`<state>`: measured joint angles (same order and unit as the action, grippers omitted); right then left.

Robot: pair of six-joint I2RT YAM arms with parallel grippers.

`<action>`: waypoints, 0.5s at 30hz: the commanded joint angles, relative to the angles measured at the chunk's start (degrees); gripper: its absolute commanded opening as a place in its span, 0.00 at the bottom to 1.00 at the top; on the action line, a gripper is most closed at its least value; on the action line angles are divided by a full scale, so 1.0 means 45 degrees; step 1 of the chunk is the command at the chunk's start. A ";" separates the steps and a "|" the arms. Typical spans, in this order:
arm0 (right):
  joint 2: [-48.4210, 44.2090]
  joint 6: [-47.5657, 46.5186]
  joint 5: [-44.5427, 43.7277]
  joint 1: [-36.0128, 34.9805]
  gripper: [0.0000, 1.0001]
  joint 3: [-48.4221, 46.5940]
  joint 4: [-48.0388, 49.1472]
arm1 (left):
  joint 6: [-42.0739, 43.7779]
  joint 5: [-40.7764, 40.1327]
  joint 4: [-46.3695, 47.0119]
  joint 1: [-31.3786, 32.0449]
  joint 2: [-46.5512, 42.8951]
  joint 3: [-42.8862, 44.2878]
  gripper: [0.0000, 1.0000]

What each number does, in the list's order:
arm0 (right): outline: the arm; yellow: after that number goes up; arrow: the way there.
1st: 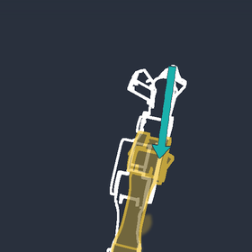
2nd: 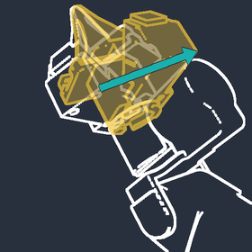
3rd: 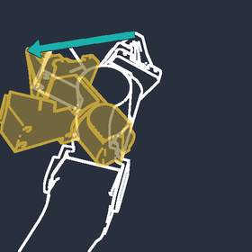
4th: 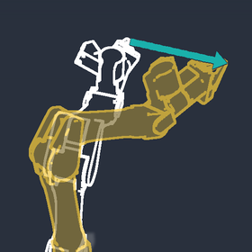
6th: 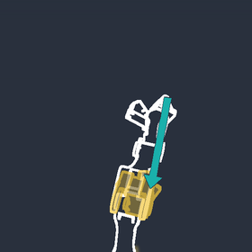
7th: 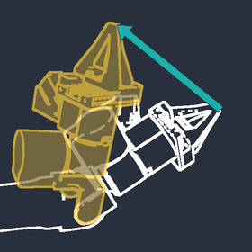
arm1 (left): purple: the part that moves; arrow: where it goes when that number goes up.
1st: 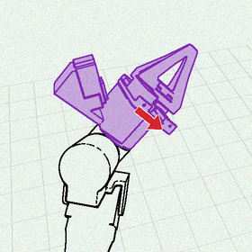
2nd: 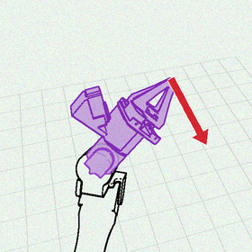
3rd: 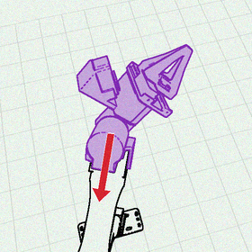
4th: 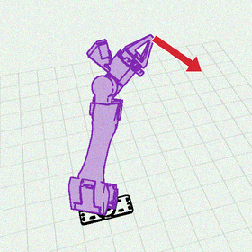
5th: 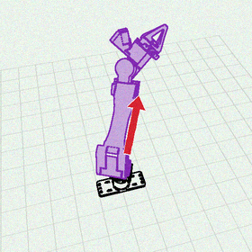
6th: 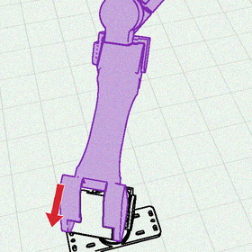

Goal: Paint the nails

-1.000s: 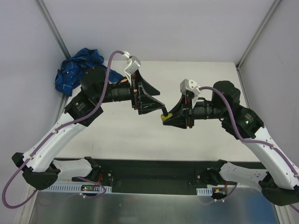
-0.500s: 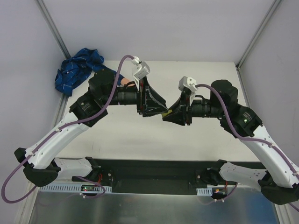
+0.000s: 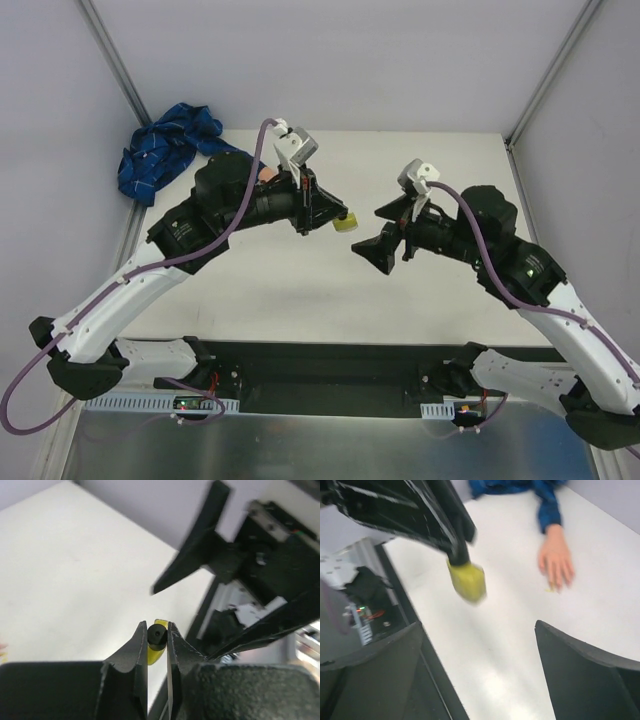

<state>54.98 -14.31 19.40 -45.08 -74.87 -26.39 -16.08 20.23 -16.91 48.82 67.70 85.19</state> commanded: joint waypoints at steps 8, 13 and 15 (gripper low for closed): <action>-0.3464 0.1517 -0.5698 0.0135 0.96 0.4055 -0.0444 | -0.0292 -0.9709 0.0882 -0.0203 -0.1118 -0.5365 0.00; -0.4190 0.2260 -0.5444 0.0115 0.96 0.4860 -0.0482 | -0.1133 -1.0529 0.3947 -0.0730 -0.1354 -0.8671 0.00; -0.4365 0.2436 -0.5405 0.0135 0.96 0.5035 -0.0638 | -0.1174 -1.0685 0.6210 -0.0751 -0.1334 -1.0409 0.00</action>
<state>37.23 -7.03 -3.62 -44.71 -53.19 -29.52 -18.20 -21.43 -7.18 46.28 63.31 47.48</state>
